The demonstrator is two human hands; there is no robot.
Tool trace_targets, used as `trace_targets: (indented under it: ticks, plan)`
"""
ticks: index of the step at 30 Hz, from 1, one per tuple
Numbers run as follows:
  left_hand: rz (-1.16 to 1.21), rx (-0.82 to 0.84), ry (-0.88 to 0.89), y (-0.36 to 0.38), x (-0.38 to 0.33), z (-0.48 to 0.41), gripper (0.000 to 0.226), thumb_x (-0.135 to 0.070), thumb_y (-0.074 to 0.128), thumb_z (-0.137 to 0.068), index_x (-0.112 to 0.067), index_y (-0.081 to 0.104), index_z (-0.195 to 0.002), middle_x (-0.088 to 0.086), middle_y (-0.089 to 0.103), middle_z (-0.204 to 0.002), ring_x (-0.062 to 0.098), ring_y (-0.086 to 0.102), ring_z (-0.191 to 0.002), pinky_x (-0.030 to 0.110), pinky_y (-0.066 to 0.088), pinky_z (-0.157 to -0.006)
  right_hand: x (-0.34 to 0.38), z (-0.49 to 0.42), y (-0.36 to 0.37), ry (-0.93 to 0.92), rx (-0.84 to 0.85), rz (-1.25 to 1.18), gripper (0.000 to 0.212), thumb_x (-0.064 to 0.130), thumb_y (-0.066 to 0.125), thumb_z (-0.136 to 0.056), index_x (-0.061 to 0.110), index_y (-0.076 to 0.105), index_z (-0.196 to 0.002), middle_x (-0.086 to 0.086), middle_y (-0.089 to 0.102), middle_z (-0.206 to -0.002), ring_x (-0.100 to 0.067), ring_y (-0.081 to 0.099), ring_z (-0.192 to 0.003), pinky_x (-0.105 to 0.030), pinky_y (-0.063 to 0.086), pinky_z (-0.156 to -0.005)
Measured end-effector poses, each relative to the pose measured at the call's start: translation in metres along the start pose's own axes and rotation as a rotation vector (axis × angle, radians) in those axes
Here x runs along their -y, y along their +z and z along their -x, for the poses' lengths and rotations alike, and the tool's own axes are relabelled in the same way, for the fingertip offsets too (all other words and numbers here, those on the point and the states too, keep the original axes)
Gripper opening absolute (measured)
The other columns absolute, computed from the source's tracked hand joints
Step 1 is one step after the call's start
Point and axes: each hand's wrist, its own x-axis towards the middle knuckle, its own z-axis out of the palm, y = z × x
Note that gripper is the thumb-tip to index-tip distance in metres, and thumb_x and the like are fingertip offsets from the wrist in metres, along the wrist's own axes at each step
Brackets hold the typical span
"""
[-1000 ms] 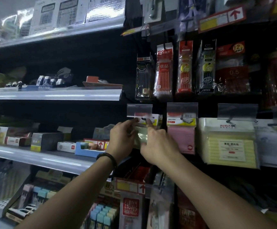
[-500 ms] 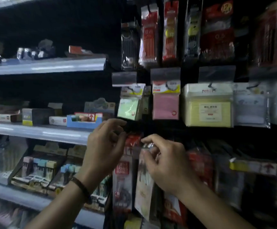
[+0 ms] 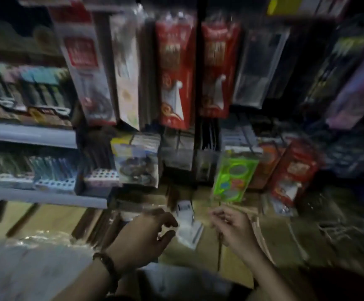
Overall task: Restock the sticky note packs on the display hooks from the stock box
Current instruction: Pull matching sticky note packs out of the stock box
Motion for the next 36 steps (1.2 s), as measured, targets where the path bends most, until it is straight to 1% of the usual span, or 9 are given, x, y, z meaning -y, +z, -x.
trace_targets:
  ticks: [4,7,10,14,18,22,25,30,36]
  plan:
    - [-0.006,0.219,-0.121,0.07,0.044,-0.01,0.02,-0.054,0.062,-0.097,-0.048,0.065,-0.115,-0.024,0.064,-0.109,-0.002,0.061,-0.087,0.032,0.06,-0.082,-0.107,-0.003,0.01,0.343,-0.047,0.09,0.02,0.008,0.067,-0.1,0.018,0.079,-0.088,0.006,0.068,-0.056,-0.009,0.06,-0.047,-0.022,0.043,-0.046]
    - [-0.024,0.351,-0.177,0.111,0.068,-0.028,0.025,-0.054,0.062,-0.098,-0.043,0.067,-0.12,-0.018,0.069,-0.115,-0.002,0.061,-0.09,0.028,0.058,-0.087,-0.163,-0.014,0.025,0.529,-0.001,0.104,0.02,0.014,0.068,-0.1,0.025,0.078,-0.086,0.002,0.076,-0.071,-0.017,0.07,-0.057,-0.03,0.049,-0.053]
    - [0.0,0.397,-0.237,0.141,0.086,-0.051,0.025,-0.051,0.063,-0.098,-0.038,0.068,-0.119,-0.011,0.074,-0.114,0.008,0.068,-0.098,0.033,0.059,-0.09,-0.195,-0.038,0.047,0.697,-0.025,0.015,0.009,0.022,0.067,-0.101,0.024,0.076,-0.101,-0.008,0.077,-0.094,-0.024,0.076,-0.075,-0.033,0.057,-0.058]
    - [0.11,0.417,-0.396,0.182,0.102,-0.059,0.026,-0.04,0.066,-0.1,-0.029,0.07,-0.122,0.0,0.077,-0.115,0.02,0.072,-0.104,0.029,0.054,-0.087,-0.24,-0.083,0.073,0.838,-0.059,-0.029,0.026,0.029,0.066,-0.099,0.015,0.069,-0.121,-0.01,0.074,-0.104,-0.027,0.072,-0.084,-0.034,0.058,-0.062]
    - [0.16,0.615,-0.47,0.201,0.105,-0.062,0.036,-0.043,0.066,-0.101,-0.025,0.067,-0.132,0.005,0.067,-0.136,0.025,0.066,-0.122,0.037,0.054,-0.103,-0.251,-0.127,0.097,0.987,-0.035,-0.102,0.042,0.028,0.058,-0.108,0.009,0.052,-0.144,-0.015,0.061,-0.121,-0.034,0.057,-0.112,-0.045,0.05,-0.096]
    - [0.1,0.76,-0.402,0.192,0.095,-0.075,0.051,-0.053,0.059,-0.103,-0.027,0.056,-0.147,0.004,0.058,-0.151,0.025,0.056,-0.136,0.034,0.042,-0.111,-0.273,-0.16,0.119,1.018,0.026,-0.095,0.052,0.035,0.048,-0.112,0.002,0.048,-0.152,-0.02,0.055,-0.145,-0.033,0.054,-0.12,-0.039,0.042,-0.097]
    - [0.039,0.877,-0.377,0.186,0.085,-0.079,0.058,-0.054,0.051,-0.107,-0.021,0.05,-0.155,0.003,0.051,-0.159,0.024,0.048,-0.145,0.031,0.038,-0.113,-0.29,-0.174,0.133,1.049,0.008,-0.08,0.056,0.039,0.051,-0.11,0.001,0.048,-0.151,-0.023,0.054,-0.149,-0.037,0.054,-0.132,-0.039,0.042,-0.1]
    - [0.039,0.838,-0.367,0.181,0.072,-0.085,0.058,-0.055,0.05,-0.107,-0.026,0.046,-0.157,-0.002,0.049,-0.161,0.021,0.047,-0.146,0.029,0.038,-0.112,-0.296,-0.19,0.14,1.074,0.002,-0.106,0.061,0.039,0.057,-0.107,-0.001,0.044,-0.152,-0.02,0.054,-0.14,-0.03,0.055,-0.126,-0.035,0.042,-0.101]
    - [0.084,0.823,-0.43,0.188,0.088,-0.081,0.054,-0.051,0.054,-0.106,-0.022,0.052,-0.152,0.004,0.051,-0.158,0.025,0.05,-0.143,0.033,0.041,-0.113,-0.298,-0.2,0.14,1.08,0.015,-0.004,0.047,0.018,0.039,-0.115,-0.01,0.038,-0.153,-0.026,0.044,-0.157,-0.038,0.044,-0.146,-0.037,0.038,-0.114]
